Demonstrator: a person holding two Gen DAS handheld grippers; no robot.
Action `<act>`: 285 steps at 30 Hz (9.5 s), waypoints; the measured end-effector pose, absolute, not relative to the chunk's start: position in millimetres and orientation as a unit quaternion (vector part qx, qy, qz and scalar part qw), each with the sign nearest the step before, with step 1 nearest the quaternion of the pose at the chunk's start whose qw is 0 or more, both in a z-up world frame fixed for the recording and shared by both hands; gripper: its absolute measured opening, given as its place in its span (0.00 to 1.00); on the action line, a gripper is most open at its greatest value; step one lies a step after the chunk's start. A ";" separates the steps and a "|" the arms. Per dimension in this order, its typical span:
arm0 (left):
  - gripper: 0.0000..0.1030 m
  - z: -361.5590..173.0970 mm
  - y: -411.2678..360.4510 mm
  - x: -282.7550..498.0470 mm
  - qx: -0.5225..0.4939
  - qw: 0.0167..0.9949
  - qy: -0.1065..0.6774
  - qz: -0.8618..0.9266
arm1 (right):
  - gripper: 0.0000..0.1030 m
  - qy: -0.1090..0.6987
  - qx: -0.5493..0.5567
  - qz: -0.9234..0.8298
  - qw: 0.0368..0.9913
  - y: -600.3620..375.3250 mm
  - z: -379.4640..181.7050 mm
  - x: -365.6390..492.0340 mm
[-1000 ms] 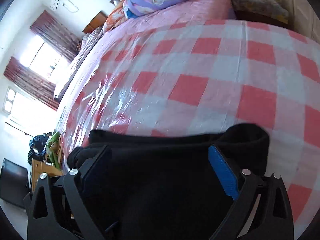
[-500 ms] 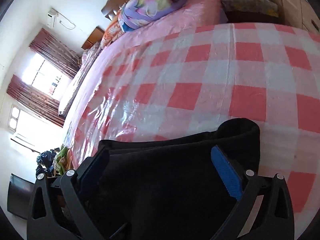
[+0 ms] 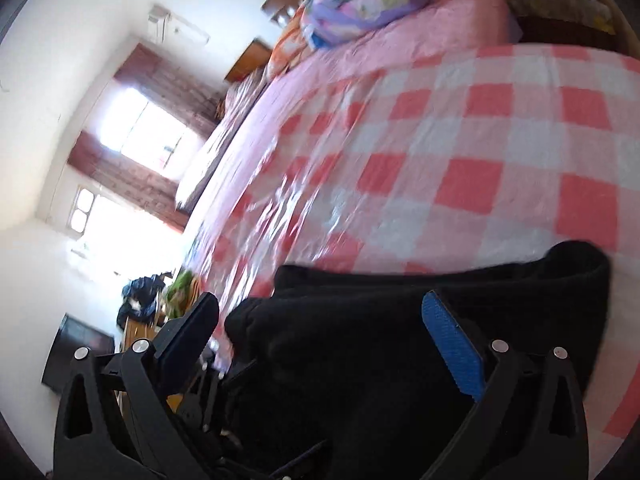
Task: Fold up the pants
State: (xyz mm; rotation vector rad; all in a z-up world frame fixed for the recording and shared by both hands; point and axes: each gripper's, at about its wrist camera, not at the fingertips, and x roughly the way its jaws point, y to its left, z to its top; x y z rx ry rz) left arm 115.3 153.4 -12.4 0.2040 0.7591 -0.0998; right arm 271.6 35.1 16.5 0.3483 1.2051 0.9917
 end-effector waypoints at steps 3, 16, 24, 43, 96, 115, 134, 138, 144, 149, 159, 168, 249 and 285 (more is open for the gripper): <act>0.98 -11.9 152.6 115.2 0.101 0.923 0.368 -0.047 | 0.96 0.562 0.061 0.419 0.711 76.5 -9.2 268.1; 0.98 -12.9 152.2 112.8 0.099 0.926 0.361 -0.047 | 0.95 0.576 0.093 0.502 0.638 175.3 -18.4 246.4; 0.98 -11.7 152.3 110.0 0.098 0.925 0.365 -0.050 | 0.95 0.577 0.109 0.491 0.644 188.4 -20.8 250.5; 0.98 61.1 202.2 29.7 0.060 0.939 0.337 -0.038 | 0.96 0.481 0.135 0.389 0.774 21.4 -17.3 163.0; 0.98 -29.7 272.3 136.8 -0.162 0.846 0.475 -0.181 | 0.49 0.460 0.209 0.318 0.802 -89.0 -63.9 127.0; 0.90 -30.9 242.9 160.5 -0.151 0.848 0.477 -0.178 | 0.79 0.435 0.141 0.242 0.856 -98.9 -45.2 90.3; 0.98 -18.7 124.2 125.5 0.084 0.922 0.349 -0.147 | 0.89 0.302 -0.028 0.336 0.892 -45.8 -39.8 22.2; 0.98 -19.1 124.4 124.1 0.083 0.924 0.350 -0.132 | 0.89 0.302 -0.023 0.341 0.890 -46.9 -39.0 27.7; 0.98 -18.7 123.7 124.5 0.077 0.927 0.347 -0.120 | 0.90 0.303 -0.034 0.343 0.888 -46.7 -38.7 34.2; 0.98 -15.6 120.3 122.0 0.080 0.925 0.356 -0.107 | 0.90 0.324 -0.043 0.327 0.887 -43.0 -29.3 34.2; 0.99 -6.2 138.2 82.8 0.077 0.935 0.337 -0.083 | 0.95 0.374 -0.003 0.282 0.883 -80.5 -47.5 12.6; 0.98 52.0 179.8 4.5 0.092 0.966 0.237 0.047 | 0.95 0.288 0.015 0.210 0.934 -115.6 27.6 -21.5; 0.99 -7.5 121.6 -23.7 0.000 0.943 0.332 0.024 | 0.95 0.354 -0.017 0.201 0.913 -55.5 -8.4 -54.3; 0.99 -5.0 121.5 -25.3 -0.002 0.942 0.334 0.034 | 0.95 0.357 -0.013 0.202 0.912 -55.3 -8.2 -55.9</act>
